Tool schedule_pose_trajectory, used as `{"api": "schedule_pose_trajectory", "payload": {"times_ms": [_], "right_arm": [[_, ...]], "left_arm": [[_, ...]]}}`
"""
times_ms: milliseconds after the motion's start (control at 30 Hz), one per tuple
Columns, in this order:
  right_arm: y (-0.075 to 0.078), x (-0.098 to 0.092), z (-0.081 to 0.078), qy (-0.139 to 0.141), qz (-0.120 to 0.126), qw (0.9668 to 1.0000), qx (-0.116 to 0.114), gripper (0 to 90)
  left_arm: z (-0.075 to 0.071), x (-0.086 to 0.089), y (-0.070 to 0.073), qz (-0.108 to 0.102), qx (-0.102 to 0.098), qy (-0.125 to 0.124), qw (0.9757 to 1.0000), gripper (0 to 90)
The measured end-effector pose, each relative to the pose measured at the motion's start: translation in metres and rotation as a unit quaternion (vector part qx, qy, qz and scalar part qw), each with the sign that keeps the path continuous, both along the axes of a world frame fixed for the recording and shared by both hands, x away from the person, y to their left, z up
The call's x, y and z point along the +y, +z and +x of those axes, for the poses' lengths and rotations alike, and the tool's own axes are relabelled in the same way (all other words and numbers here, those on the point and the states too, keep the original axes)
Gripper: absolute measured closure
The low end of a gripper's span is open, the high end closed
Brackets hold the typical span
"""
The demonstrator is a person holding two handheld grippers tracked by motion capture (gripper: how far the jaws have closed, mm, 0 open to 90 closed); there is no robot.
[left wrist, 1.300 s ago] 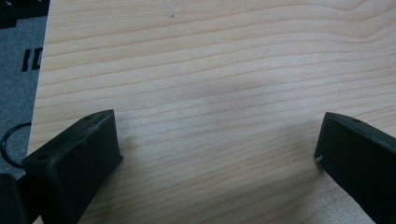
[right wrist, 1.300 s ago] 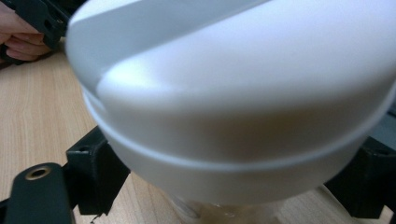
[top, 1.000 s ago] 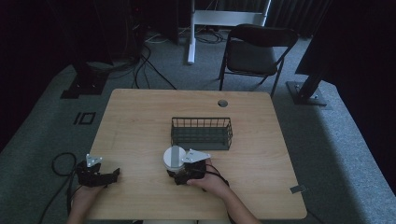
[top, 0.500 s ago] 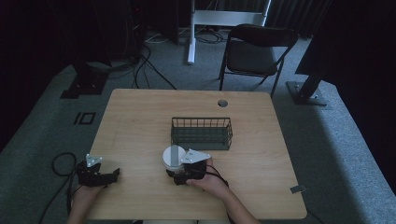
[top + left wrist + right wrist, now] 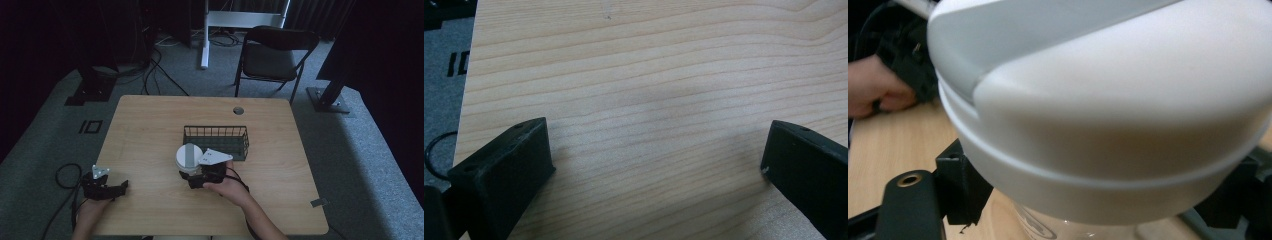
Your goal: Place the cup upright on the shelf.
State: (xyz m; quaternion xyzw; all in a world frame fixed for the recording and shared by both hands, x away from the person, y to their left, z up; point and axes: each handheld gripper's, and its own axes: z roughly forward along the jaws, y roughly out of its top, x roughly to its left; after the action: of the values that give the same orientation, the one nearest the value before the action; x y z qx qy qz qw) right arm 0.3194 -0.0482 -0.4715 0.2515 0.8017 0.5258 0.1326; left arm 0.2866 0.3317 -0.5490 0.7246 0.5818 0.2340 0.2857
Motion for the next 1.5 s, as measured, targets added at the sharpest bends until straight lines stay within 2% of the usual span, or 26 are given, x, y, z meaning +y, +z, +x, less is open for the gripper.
{"api": "schedule_pose_trajectory", "payload": {"times_ms": [133, 367, 667, 800, 933, 1067, 1433, 1467, 1500], "right_arm": [[0.013, -0.004, 0.005, -0.005, -0.002, 0.9999, -0.015, 18.4], [0.033, -0.011, 0.015, -0.038, 0.010, 0.9989, -0.028, 18.4], [0.052, -0.022, 0.030, -0.090, 0.010, 0.9947, -0.048, 18.4], [0.056, -0.028, 0.036, -0.127, 0.012, 0.9906, -0.050, 18.4], [0.057, -0.035, 0.043, -0.150, -0.002, 0.9874, -0.052, 18.4], [0.055, -0.042, 0.051, -0.179, -0.010, 0.9826, -0.048, 18.4], [0.037, -0.061, 0.074, -0.247, -0.039, 0.9678, -0.031, 18.4], [0.037, -0.061, 0.074, -0.247, -0.039, 0.9678, -0.031, 18.4], [0.031, -0.064, 0.078, -0.256, -0.046, 0.9653, -0.022, 18.4]], "left_arm": [[0.000, 0.000, 0.000, 0.000, 0.000, 0.000, 1.0000, 0.1], [0.000, 0.000, 0.000, 0.000, 0.000, 0.000, 1.0000, 0.1], [0.000, 0.000, 0.000, 0.000, 0.000, 0.000, 1.0000, 0.1], [0.000, 0.000, 0.000, 0.000, 0.000, 0.000, 1.0000, 0.1], [0.000, 0.000, 0.000, 0.000, 0.000, 0.000, 1.0000, 0.1], [0.000, 0.000, 0.000, 0.000, 0.000, 0.000, 1.0000, 0.1], [0.000, 0.000, 0.000, 0.000, 0.000, 0.000, 1.0000, 0.1], [0.000, 0.000, 0.000, 0.000, 0.000, 0.000, 1.0000, 0.1], [0.000, 0.000, 0.000, 0.000, 0.000, 0.000, 1.0000, 0.1]]}}
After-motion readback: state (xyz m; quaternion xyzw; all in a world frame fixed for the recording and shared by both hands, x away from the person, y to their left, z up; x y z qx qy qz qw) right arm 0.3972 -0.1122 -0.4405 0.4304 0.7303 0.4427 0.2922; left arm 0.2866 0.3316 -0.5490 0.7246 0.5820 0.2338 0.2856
